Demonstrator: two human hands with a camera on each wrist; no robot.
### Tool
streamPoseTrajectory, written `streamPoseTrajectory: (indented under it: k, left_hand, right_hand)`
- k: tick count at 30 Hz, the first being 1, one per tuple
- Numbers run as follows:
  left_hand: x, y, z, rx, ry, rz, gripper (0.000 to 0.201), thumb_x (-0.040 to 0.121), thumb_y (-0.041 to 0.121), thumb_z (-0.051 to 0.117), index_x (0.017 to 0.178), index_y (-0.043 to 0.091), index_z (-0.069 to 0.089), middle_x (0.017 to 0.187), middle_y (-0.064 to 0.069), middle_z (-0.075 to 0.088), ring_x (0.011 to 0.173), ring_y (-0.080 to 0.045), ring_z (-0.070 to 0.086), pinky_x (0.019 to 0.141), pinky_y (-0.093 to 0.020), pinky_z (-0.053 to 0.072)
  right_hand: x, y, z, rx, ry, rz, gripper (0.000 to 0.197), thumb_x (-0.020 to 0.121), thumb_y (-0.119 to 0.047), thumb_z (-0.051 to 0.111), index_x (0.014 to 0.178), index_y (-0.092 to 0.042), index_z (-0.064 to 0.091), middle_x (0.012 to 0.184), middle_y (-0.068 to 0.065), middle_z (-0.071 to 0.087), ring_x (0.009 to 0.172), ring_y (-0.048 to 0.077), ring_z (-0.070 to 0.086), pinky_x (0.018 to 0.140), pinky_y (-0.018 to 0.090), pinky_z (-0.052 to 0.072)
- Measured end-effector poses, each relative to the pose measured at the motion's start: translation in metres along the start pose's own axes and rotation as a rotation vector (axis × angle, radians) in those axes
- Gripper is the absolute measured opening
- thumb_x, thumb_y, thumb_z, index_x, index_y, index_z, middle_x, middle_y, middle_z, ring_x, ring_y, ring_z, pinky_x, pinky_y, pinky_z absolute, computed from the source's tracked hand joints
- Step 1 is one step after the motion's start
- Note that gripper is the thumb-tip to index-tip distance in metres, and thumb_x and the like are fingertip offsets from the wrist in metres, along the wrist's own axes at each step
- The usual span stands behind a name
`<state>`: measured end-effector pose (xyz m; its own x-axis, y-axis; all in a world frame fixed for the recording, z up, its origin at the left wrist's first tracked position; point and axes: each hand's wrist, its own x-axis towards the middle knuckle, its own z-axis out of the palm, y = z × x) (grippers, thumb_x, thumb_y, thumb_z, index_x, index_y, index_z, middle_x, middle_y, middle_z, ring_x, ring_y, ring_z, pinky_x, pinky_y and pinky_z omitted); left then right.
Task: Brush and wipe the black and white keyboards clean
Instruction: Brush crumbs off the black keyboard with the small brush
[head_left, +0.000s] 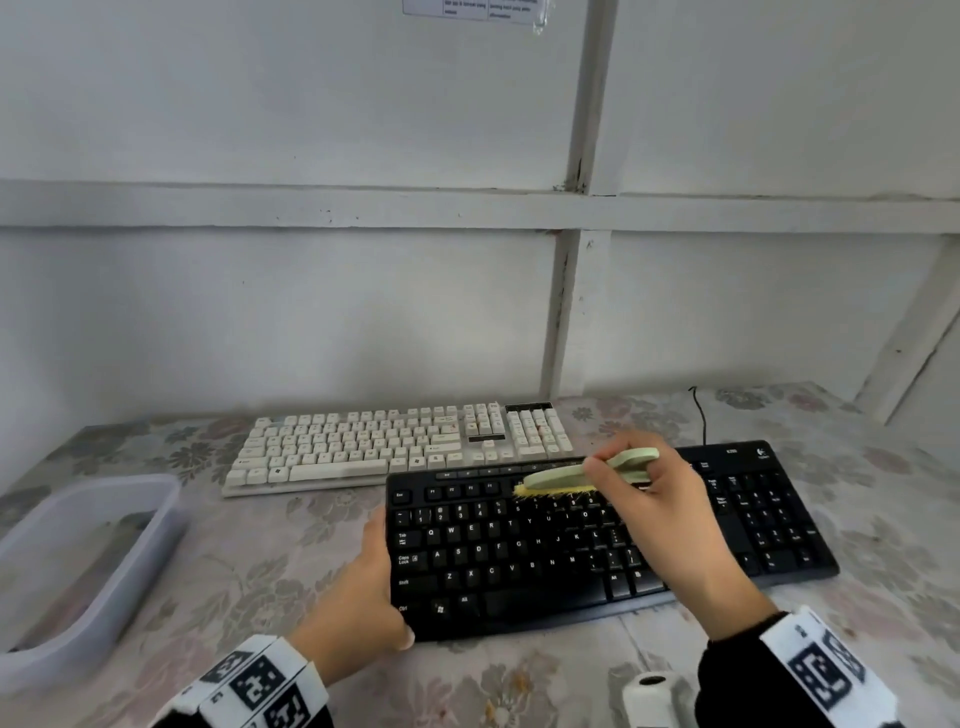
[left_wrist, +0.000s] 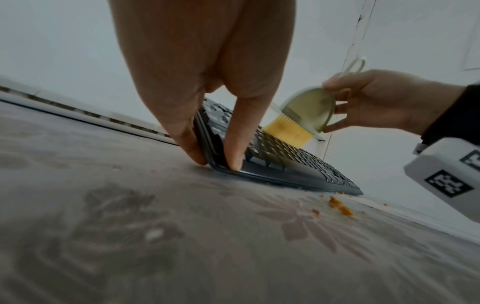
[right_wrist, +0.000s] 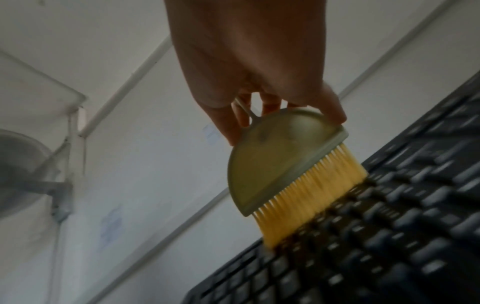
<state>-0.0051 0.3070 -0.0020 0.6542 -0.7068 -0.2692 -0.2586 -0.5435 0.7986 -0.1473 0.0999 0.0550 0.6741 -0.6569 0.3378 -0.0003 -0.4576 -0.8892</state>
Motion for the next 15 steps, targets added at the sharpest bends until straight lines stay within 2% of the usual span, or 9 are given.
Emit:
streamPoseTrajectory:
  k: [2, 4, 5, 7, 9, 12, 15]
  left_hand:
    - [0.001, -0.002, 0.0, 0.001, -0.002, 0.001, 0.113, 0.069, -0.012, 0.059, 0.143, 0.037, -0.011, 0.084, -0.012, 0.061, 0.068, -0.016, 0.058, 0.058, -0.021, 0.046]
    - [0.002, -0.004, 0.001, 0.016, 0.001, 0.0, 0.114, 0.068, -0.01, 0.06, 0.143, 0.037, -0.012, 0.082, -0.012, 0.061, 0.066, -0.015, 0.058, 0.057, -0.021, 0.046]
    - [0.002, -0.005, 0.001, 0.02, 0.003, -0.003, 0.115, 0.068, -0.01, 0.061, 0.143, 0.037, -0.012, 0.084, -0.012, 0.063, 0.068, -0.018, 0.06, 0.058, -0.022, 0.047]
    - [0.003, -0.005, 0.001, 0.028, 0.009, -0.004, 0.115, 0.068, -0.009, 0.063, 0.142, 0.038, -0.012, 0.089, -0.013, 0.066, 0.076, -0.023, 0.064, 0.063, -0.025, 0.05]
    - [0.002, -0.003, 0.001, 0.031, 0.013, 0.0, 0.115, 0.068, -0.009, 0.063, 0.142, 0.037, -0.012, 0.086, -0.011, 0.065, 0.076, -0.022, 0.064, 0.063, -0.026, 0.05]
    - [0.002, -0.003, 0.001, 0.037, 0.013, 0.008, 0.114, 0.068, -0.01, 0.063, 0.143, 0.036, -0.01, 0.08, -0.008, 0.063, 0.071, -0.019, 0.062, 0.06, -0.022, 0.048]
    - [0.003, -0.005, 0.001, 0.034, 0.019, 0.004, 0.116, 0.068, -0.01, 0.064, 0.142, 0.038, -0.011, 0.095, -0.019, 0.065, 0.078, -0.026, 0.065, 0.064, -0.025, 0.05]
  right_hand:
    - [0.005, 0.009, -0.016, -0.08, 0.042, 0.004, 0.016, 0.084, -0.017, 0.068, 0.079, -0.031, 0.062, 0.088, -0.005, 0.063, 0.091, 0.02, 0.056, 0.078, 0.033, 0.045]
    - [0.009, 0.012, -0.032, -0.128, 0.092, -0.006, 0.017, 0.084, -0.018, 0.068, 0.073, -0.029, 0.063, 0.092, -0.006, 0.063, 0.096, 0.021, 0.057, 0.084, 0.035, 0.047]
    - [0.009, 0.01, -0.037, -0.124, 0.106, -0.018, 0.019, 0.085, -0.017, 0.068, 0.072, -0.029, 0.062, 0.092, -0.006, 0.063, 0.094, 0.019, 0.058, 0.082, 0.03, 0.046]
    - [0.008, 0.005, -0.037, -0.024, 0.079, -0.028, 0.017, 0.085, -0.016, 0.068, 0.072, -0.026, 0.063, 0.089, -0.003, 0.063, 0.077, 0.011, 0.056, 0.07, 0.021, 0.043]
    - [0.005, 0.003, -0.029, 0.075, 0.005, -0.02, 0.013, 0.084, -0.016, 0.069, 0.076, -0.025, 0.064, 0.084, -0.001, 0.063, 0.067, 0.008, 0.054, 0.065, 0.022, 0.043]
    - [0.005, 0.013, -0.026, -0.019, -0.052, -0.046, 0.01, 0.083, -0.019, 0.069, 0.077, -0.026, 0.064, 0.083, -0.006, 0.061, 0.068, 0.002, 0.052, 0.068, 0.022, 0.039]
    - [0.014, 0.02, -0.047, -0.056, 0.019, -0.014, 0.013, 0.085, -0.018, 0.067, 0.075, -0.025, 0.064, 0.087, 0.001, 0.063, 0.064, 0.0, 0.055, 0.063, 0.019, 0.041]
